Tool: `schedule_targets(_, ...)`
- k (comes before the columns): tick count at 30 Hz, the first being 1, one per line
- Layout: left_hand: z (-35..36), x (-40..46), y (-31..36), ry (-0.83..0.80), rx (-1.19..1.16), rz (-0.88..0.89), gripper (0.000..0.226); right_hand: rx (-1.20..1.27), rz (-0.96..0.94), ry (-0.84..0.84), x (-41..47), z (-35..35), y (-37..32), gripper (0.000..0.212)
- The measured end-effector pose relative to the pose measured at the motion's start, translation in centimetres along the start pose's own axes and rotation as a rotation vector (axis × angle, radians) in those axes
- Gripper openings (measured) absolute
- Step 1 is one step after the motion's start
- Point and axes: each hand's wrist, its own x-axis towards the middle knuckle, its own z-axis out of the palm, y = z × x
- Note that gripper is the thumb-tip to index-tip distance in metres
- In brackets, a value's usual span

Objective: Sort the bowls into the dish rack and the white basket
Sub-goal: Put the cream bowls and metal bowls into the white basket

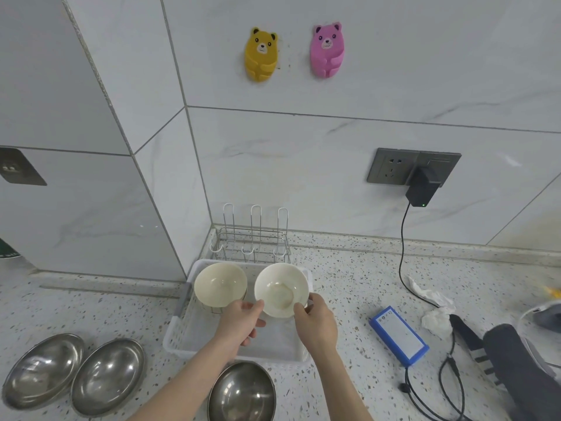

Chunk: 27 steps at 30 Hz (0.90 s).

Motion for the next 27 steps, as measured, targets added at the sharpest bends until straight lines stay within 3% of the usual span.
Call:
schedule_targets(7,0.3,0.8,-0.2,-0.021,-0.027,-0.103,0.035,-0.070,-0.007,0.001,0.4,0.1,-0.3,0.031)
schedule_targets(17,1.6,0.8,-0.4,-0.088,-0.193,-0.208,0.013,-0.115,0.008,-0.067,0.8,-0.2,-0.5,0.044)
schedule_targets(27,-0.7,-1.1,-1.1,-0.138,-0.221,-0.196,0.034,-0.054,-0.010,-0.030,-0.5,-0.3,-0.1,0.036)
